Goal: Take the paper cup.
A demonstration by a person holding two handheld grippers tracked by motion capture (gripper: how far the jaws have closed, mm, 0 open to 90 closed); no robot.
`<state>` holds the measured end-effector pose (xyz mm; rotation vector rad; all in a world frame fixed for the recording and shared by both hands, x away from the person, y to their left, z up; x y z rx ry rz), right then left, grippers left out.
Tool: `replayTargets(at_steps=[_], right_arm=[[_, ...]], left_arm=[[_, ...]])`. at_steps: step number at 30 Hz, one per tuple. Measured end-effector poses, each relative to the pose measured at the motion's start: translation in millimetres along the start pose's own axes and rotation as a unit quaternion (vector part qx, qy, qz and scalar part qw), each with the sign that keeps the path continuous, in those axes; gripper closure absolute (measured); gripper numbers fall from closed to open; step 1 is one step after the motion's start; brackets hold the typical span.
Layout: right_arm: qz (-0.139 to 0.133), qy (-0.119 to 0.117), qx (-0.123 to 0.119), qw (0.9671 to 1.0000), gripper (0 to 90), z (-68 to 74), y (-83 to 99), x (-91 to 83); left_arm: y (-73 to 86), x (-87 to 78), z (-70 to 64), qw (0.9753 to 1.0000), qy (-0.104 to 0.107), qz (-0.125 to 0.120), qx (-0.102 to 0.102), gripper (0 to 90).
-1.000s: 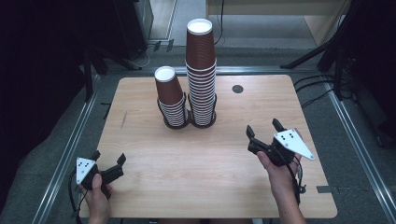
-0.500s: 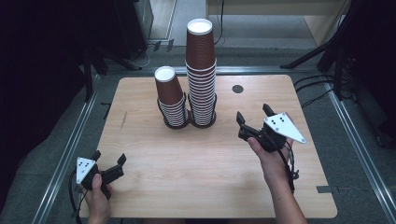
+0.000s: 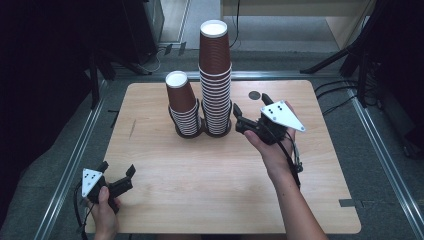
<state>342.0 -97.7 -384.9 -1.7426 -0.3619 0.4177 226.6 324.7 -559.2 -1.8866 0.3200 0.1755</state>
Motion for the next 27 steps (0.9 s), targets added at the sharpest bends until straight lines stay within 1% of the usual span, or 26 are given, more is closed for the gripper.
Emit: replayTargets(at_steps=[2,4,6,7,8,9,11,14,15,17,20,22,24,27], right_arm=[[0.005,-0.007,-0.004,1.0,14.5,3.0,-2.7,7.0],[0.002,-0.008,-0.006,0.9999,14.3,5.0,-6.3,12.3],[0.005,-0.011,0.001,0.9999,12.4,6.1,-10.2,15.3],[0.006,-0.015,0.006,0.9998,7.5,6.9,-13.4,17.4],[0.007,-0.02,0.009,0.9997,5.0,8.0,-15.8,19.4],[0.008,-0.021,0.008,0.9997,3.6,8.5,-17.5,21.2],[0.013,-0.019,0.002,0.9997,1.5,10.7,-22.4,26.3],[0.007,-0.011,-0.002,0.9999,0.0,13.3,-30.4,32.2],[-0.001,0.001,-0.007,1.0,0.0,15.4,-36.9,37.9],[-0.001,0.005,-0.008,1.0,0.0,15.6,-38.6,40.2],[-0.006,0.012,0.0,0.9999,0.0,17.1,-45.2,51.8],[-0.009,0.019,0.0,0.9998,0.0,16.9,-48.8,59.1],[-0.013,0.025,0.007,0.9996,0.0,16.5,-52.7,66.0],[-0.013,0.025,0.014,0.9995,0.0,17.2,-57.3,74.3]], left_arm=[[0.0,0.2,-0.2,1.0,0.0,0.0,0.0,0.0],[0.0,0.2,-0.1,1.0,0.0,0.001,0.0,0.0],[0.0,0.2,-0.1,1.0,0.001,0.001,0.0,0.0],[0.1,0.2,-0.2,1.0,0.001,0.001,0.0,0.0],[0.1,0.3,-0.3,1.0,0.002,0.001,0.0,0.0],[0.2,0.2,-0.2,1.0,0.002,0.002,0.002,0.0],[0.2,0.2,-0.3,1.0,0.002,0.002,0.003,0.0],[0.2,0.2,-0.1,1.0,0.003,0.001,0.0,0.0],[0.2,0.3,-0.1,1.0,0.003,0.001,-0.001,0.0],[0.2,0.3,-0.1,1.0,0.003,0.001,-0.001,0.0],[0.2,0.5,-0.2,1.0,0.004,0.002,0.0,0.0],[0.2,0.6,-0.2,1.0,0.004,0.003,0.0,0.0],[0.2,0.6,-0.2,1.0,0.004,0.003,0.0,0.0],[0.1,0.7,-0.1,1.0,0.003,0.003,0.001,0.0]])
Point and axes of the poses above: each handheld gripper's, and its own axes: x roughly forward along the jaws, y roughly out of its underside, z roughly to its left, the point moved 3 cm from there along x, roughly forward along the jaws, and after that the axes turned 12 degrees about -x, right-handed, at the moved point
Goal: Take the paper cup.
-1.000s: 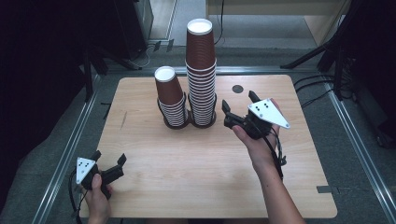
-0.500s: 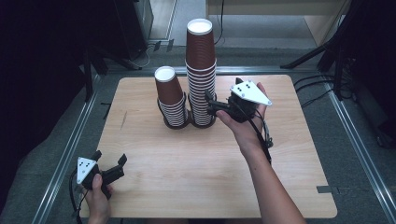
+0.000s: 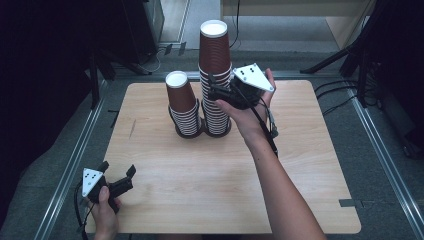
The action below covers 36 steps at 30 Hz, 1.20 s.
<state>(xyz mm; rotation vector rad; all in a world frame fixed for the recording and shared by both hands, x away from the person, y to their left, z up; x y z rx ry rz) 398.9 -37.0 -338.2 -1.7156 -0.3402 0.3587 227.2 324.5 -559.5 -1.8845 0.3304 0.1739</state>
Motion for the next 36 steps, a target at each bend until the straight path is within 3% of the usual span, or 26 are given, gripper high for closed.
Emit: replayTargets(at_steps=[7,18,25,36], right_arm=[[0.002,0.001,0.003,1.0,0.0,7.1,-5.2,16.3],[0.003,0.007,-0.023,0.9997,0.8,18.0,-14.3,41.2],[0.011,0.026,-0.017,0.9995,8.5,17.3,-13.0,54.6],[0.006,0.023,-0.018,0.9996,11.0,15.9,-17.8,56.4]], left_arm=[[-0.1,0.3,0.0,1.0,0.0,0.001,0.001,0.0],[-0.2,0.4,0.2,1.0,0.002,0.0,-0.003,0.0],[-0.2,0.3,0.3,1.0,0.003,0.0,-0.005,0.0],[-0.3,0.6,0.7,1.0,0.005,0.001,-0.005,0.0]])
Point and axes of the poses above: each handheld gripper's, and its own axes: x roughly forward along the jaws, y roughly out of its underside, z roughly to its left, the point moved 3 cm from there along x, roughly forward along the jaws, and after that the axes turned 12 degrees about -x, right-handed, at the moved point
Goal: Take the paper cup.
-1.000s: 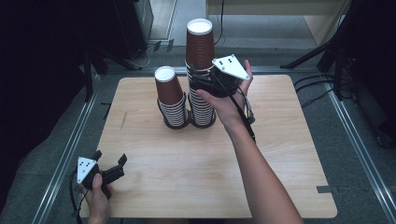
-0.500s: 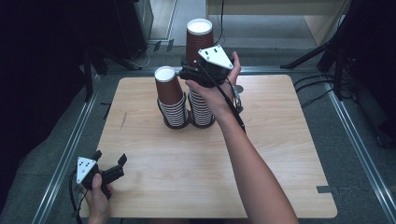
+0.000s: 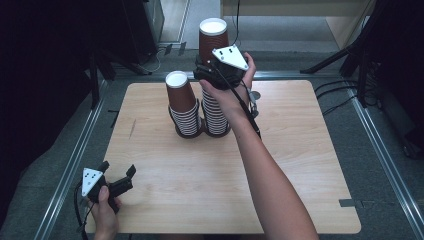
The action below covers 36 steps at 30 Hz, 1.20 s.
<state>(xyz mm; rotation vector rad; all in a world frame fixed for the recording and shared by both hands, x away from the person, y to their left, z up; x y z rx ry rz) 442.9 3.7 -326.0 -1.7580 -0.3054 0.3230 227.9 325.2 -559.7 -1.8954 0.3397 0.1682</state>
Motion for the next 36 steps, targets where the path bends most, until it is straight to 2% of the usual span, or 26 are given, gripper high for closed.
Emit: replayTargets(at_steps=[7,14,21,27,36], right_arm=[[-0.016,0.004,-0.007,0.9998,12.1,-2.8,-22.6,-0.9],[-0.044,0.015,-0.009,0.9989,12.4,-6.1,-40.6,-6.4],[-0.056,0.013,0.001,0.9983,12.4,-9.8,-52.4,-11.2],[-0.07,0.018,-0.005,0.9974,12.4,-16.2,-65.9,-18.2],[-0.081,0.027,0.002,0.9963,12.3,-29.0,-75.1,-36.2]], left_arm=[[0.0,-0.2,0.2,1.0,0.0,0.0,-0.001,0.0],[-0.3,-0.4,0.7,1.0,0.001,-0.001,-0.003,0.0],[-0.4,-0.6,0.8,1.0,0.001,-0.001,-0.002,0.0],[-0.5,-0.7,0.5,1.0,0.002,0.0,-0.003,0.0],[-0.4,-0.5,-0.4,1.0,0.002,-0.001,0.001,0.0]])
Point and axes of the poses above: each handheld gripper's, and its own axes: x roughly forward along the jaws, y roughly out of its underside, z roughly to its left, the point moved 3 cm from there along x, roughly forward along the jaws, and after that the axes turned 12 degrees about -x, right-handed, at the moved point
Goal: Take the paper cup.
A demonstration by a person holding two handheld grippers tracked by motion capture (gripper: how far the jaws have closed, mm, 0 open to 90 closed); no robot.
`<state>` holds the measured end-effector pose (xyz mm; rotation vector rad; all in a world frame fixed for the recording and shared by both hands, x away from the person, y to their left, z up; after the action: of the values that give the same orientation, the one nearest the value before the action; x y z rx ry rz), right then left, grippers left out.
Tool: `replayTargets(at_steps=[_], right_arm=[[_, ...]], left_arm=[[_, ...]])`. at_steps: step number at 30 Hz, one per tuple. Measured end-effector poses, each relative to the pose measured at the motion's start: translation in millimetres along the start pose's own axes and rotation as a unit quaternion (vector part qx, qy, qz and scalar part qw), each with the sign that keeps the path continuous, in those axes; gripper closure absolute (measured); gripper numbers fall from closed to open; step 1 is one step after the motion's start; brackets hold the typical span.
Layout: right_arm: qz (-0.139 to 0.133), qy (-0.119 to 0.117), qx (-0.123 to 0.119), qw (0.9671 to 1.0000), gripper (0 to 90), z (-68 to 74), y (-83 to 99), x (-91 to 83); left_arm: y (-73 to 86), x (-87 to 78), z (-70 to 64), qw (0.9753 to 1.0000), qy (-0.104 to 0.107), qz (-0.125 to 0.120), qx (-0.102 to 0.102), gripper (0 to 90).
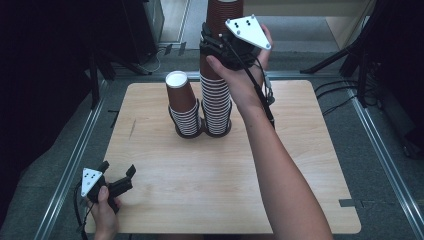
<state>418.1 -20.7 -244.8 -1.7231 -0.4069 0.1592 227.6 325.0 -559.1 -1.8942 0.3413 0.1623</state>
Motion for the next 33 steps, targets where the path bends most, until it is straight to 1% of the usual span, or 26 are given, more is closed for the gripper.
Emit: replayTargets(at_steps=[3,5,7,8,12,14,17,21,22,23,26,28,30,32,33], right_arm=[[-0.005,-0.001,-0.001,1.0,12.3,-5.0,-2.1,-9.3],[-0.006,0.0,0.004,1.0,12.2,-9.5,-2.1,-17.4],[-0.007,0.0,0.005,1.0,12.1,-13.5,-0.4,-25.3],[-0.01,-0.001,0.003,0.9999,12.1,-15.9,1.3,-30.6],[-0.006,0.0,0.003,1.0,12.1,-22.9,10.5,-45.5],[-0.004,0.002,0.009,0.9999,12.1,-26.3,15.9,-52.7],[0.0,0.004,0.013,0.9999,12.1,-31.3,28.5,-64.5],[0.009,0.007,0.013,0.9998,12.1,-35.1,44.5,-77.2],[0.011,0.007,0.015,0.9998,12.1,-35.1,47.4,-80.0],[0.011,0.008,0.011,0.9998,12.1,-35.5,51.3,-83.7],[0.016,0.007,0.011,0.9998,12.1,-35.4,65.9,-98.0],[0.021,0.007,0.006,0.9997,12.0,-34.5,75.6,-105.7],[0.029,0.005,-0.004,0.9995,12.0,-33.1,89.3,-115.3],[0.038,0.002,0.0,0.9993,11.9,-32.3,100.0,-122.5],[0.045,0.001,0.002,0.999,11.9,-31.9,112.4,-130.8]], left_arm=[[0.1,-0.1,-0.4,1.0,-0.001,0.001,0.003,0.0],[0.3,-0.1,-0.7,1.0,-0.002,0.001,0.006,0.0],[0.3,-0.6,-1.1,0.9999,-0.008,-0.003,0.009,0.0],[0.3,-0.8,-1.3,0.9999,-0.01,-0.004,0.009,0.0],[0.3,-1.4,-1.5,0.9999,-0.012,-0.008,0.01,0.0],[0.4,-1.5,-1.8,0.9998,-0.012,-0.007,0.011,0.0],[0.5,-0.8,-2.6,0.9998,-0.015,-0.006,0.015,0.0],[0.6,0.2,-3.6,0.9995,-0.025,-0.005,0.02,0.0],[0.5,0.1,-3.6,0.9994,-0.027,-0.006,0.02,0.0],[0.4,0.2,-3.4,0.9994,-0.028,-0.007,0.02,0.0],[-0.1,-0.2,-3.1,0.9994,-0.028,-0.009,0.019,0.0],[-0.4,-0.9,-3.1,0.9994,-0.027,-0.01,0.019,0.0],[-1.0,-1.6,-3.4,0.9994,-0.027,-0.013,0.017,0.0],[-1.4,-0.9,-3.5,0.9994,-0.027,-0.01,0.018,0.0],[-1.6,-0.8,-3.4,0.9995,-0.027,-0.009,0.017,0.0]])
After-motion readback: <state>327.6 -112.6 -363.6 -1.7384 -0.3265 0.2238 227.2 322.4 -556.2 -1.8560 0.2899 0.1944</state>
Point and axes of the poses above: each handheld gripper's, and its own axes: x roughly forward along the jaws, y roughly out of its underside, z roughly to its left, the point moved 3 cm from there along x, roughly forward along the jaws, and after that the axes turned 12 degrees about -x, right-handed, at the moved point
